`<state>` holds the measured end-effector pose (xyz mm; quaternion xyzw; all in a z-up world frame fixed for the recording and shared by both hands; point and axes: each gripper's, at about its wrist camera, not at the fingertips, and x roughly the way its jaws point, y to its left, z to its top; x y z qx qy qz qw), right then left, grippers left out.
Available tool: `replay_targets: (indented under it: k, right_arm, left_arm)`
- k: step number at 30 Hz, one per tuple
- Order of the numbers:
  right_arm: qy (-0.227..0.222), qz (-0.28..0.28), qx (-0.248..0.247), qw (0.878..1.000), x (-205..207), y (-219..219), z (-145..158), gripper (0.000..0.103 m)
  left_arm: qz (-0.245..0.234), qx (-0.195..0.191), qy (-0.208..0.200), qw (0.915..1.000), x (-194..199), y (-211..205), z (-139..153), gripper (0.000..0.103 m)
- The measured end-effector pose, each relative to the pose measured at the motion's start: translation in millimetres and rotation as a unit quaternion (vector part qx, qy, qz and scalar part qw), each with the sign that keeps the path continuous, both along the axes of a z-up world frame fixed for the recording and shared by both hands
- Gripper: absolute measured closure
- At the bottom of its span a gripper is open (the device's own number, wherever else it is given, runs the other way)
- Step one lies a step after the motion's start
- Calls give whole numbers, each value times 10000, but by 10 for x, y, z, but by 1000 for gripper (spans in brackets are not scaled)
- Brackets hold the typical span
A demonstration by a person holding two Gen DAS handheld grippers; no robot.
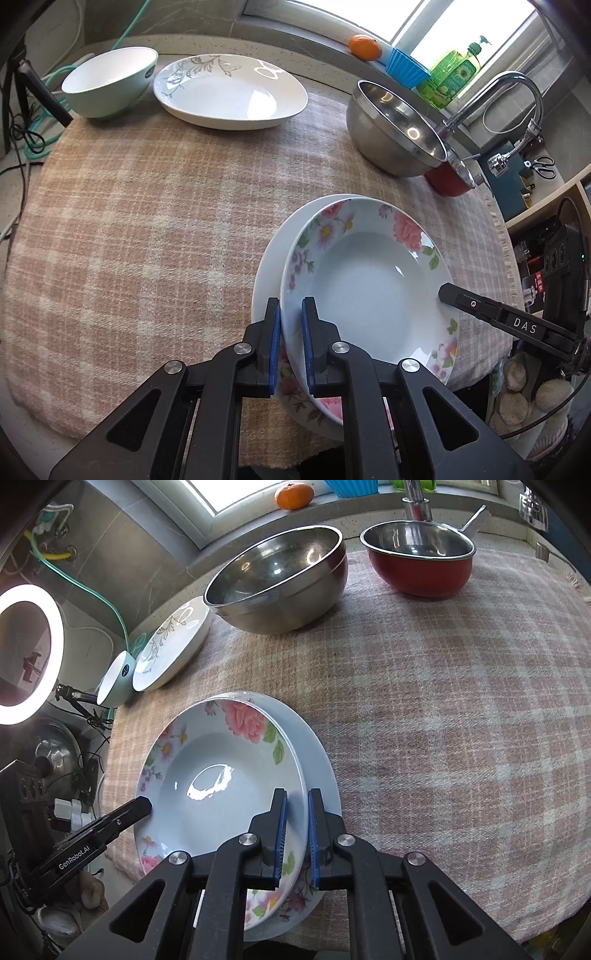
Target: Organize plates and bowls
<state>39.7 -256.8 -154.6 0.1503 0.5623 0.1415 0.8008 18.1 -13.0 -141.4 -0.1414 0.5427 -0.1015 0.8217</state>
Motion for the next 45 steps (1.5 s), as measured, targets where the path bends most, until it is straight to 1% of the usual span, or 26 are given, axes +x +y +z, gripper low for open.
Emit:
replay_targets:
  k: [3, 7, 14, 27, 34, 36, 40, 42, 45]
  right_arm:
    - [4, 19, -36, 10000, 8, 10, 2, 93]
    - [-29, 60, -143, 9999, 6, 39, 13, 92]
    - [-63, 135, -336, 9993, 8, 102, 17, 91]
    - [-34, 168, -409, 9990, 20, 119, 24, 91]
    - [1, 194, -439, 9988, 0, 98, 23, 91]
    - [-4, 180, -449, 9988, 1, 100, 25, 91]
    - [-20, 163, -499, 9986, 12, 118, 30, 90]
    - [-39, 183, -542, 9984, 13, 128, 32, 90]
    - [-51, 213, -601, 9980, 12, 145, 34, 90]
  left_arm:
    - [-49, 139, -37, 9999, 2, -32, 8, 93]
    - [-72, 190, -49, 9998, 8, -42, 8, 93]
    - [-183, 397, -71, 9990, 13, -95, 20, 92]
    - [-369, 630, -91, 9973, 15, -165, 22, 92]
    - [-483, 676, -78, 9965, 3, -187, 18, 92]
    - [-470, 649, -74, 9968, 6, -187, 17, 89]
    - [-514, 738, -104, 9959, -4, -216, 19, 88]
    - [-510, 724, -102, 9960, -4, -211, 19, 88]
    - [-479, 700, -101, 9963, 2, -203, 17, 85]
